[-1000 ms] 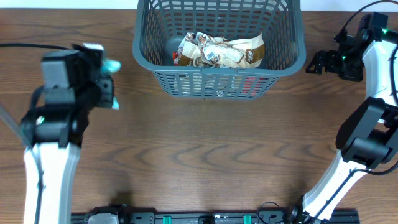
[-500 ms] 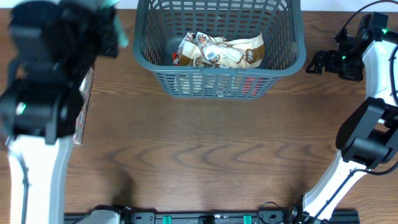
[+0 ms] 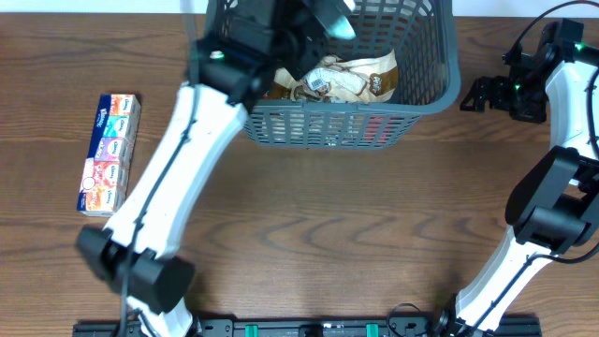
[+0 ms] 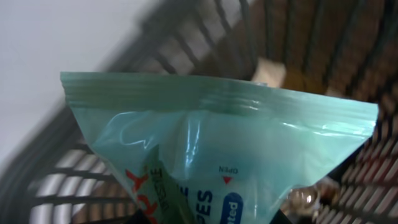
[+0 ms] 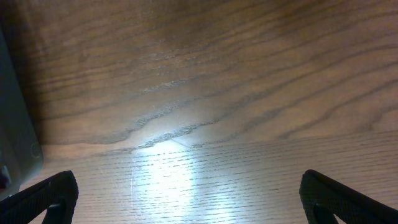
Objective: Pack container
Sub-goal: 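Carry the wipes over the basket and release them inside, then move the left gripper to the Kleenex tissue multi-pack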
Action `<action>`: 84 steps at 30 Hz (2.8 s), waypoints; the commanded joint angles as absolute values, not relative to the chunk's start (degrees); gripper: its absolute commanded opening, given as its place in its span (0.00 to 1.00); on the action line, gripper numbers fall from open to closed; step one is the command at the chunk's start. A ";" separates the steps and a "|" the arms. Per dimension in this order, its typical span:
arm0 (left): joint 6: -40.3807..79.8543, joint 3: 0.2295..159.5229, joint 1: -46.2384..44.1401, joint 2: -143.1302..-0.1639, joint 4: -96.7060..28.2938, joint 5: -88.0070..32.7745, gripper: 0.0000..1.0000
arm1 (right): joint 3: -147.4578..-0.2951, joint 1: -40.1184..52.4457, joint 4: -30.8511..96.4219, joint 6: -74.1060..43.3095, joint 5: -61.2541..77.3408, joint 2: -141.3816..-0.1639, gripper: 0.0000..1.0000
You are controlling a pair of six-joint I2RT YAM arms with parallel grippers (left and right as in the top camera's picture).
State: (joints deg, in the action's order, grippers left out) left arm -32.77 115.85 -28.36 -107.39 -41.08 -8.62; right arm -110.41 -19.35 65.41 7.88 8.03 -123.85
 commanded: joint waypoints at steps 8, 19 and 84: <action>-40.23 117.54 -26.41 -116.03 -45.04 -7.86 0.10 | -110.02 -19.09 65.84 8.93 7.94 -123.98 0.99; -40.23 117.51 -25.93 -116.14 -47.53 -4.93 0.76 | -110.02 -19.09 66.13 9.08 7.94 -123.98 0.99; -8.91 104.62 21.96 -116.95 -68.51 3.01 0.99 | -110.02 -19.09 66.46 10.81 7.27 -123.98 0.99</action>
State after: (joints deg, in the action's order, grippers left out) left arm -10.81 104.51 21.67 -115.87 -68.93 3.33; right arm -110.39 -19.35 66.39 9.93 7.90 -123.85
